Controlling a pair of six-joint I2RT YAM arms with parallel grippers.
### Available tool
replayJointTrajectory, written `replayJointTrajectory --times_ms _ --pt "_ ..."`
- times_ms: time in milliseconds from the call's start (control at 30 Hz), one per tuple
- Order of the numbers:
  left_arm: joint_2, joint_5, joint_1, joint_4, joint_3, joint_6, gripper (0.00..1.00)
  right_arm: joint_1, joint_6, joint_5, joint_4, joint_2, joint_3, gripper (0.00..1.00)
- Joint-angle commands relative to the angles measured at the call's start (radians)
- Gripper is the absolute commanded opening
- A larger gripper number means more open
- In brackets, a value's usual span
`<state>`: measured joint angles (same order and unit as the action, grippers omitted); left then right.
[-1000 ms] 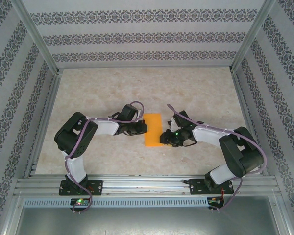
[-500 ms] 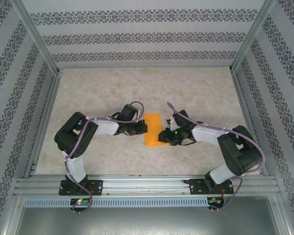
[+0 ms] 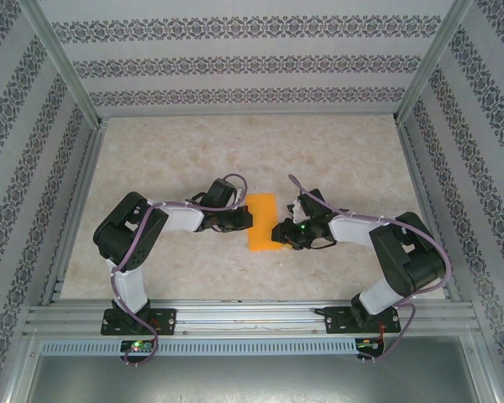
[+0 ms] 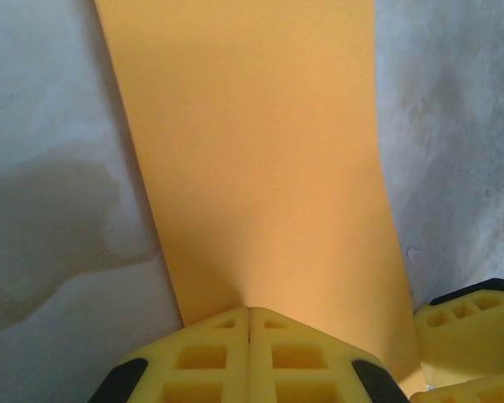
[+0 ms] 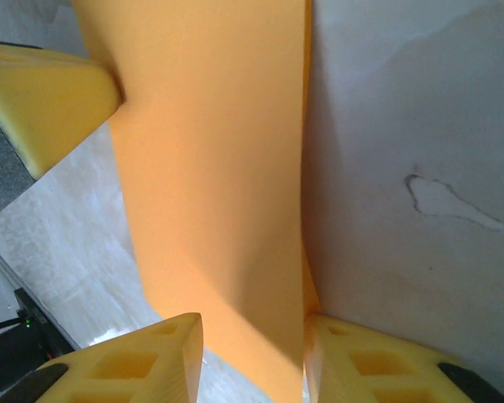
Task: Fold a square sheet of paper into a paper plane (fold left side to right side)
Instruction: Fold the triangle a second time at the center of the table.
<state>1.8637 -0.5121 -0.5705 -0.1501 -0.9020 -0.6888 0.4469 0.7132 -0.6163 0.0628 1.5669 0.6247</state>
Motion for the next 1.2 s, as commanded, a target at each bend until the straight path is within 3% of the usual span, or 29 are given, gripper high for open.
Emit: replayJointTrajectory --times_ms 0,400,767,1033,1167 --pt "0.013 0.02 -0.009 0.06 -0.009 0.03 0.04 -0.011 0.032 -0.029 -0.09 0.003 -0.015 0.36" --pt "0.006 0.013 -0.009 0.06 -0.007 0.046 0.04 -0.071 0.008 -0.095 -0.152 0.091 0.064 0.36" --pt "-0.02 0.018 -0.008 0.08 -0.021 0.077 0.06 -0.113 -0.042 -0.129 -0.125 0.189 0.137 0.24" --pt "-0.098 0.044 -0.006 0.122 -0.054 0.149 0.23 -0.134 -0.037 -0.168 -0.102 0.169 0.139 0.02" --pt "-0.189 0.063 -0.016 0.104 -0.006 0.207 0.33 -0.135 -0.031 -0.178 -0.069 0.146 0.148 0.0"
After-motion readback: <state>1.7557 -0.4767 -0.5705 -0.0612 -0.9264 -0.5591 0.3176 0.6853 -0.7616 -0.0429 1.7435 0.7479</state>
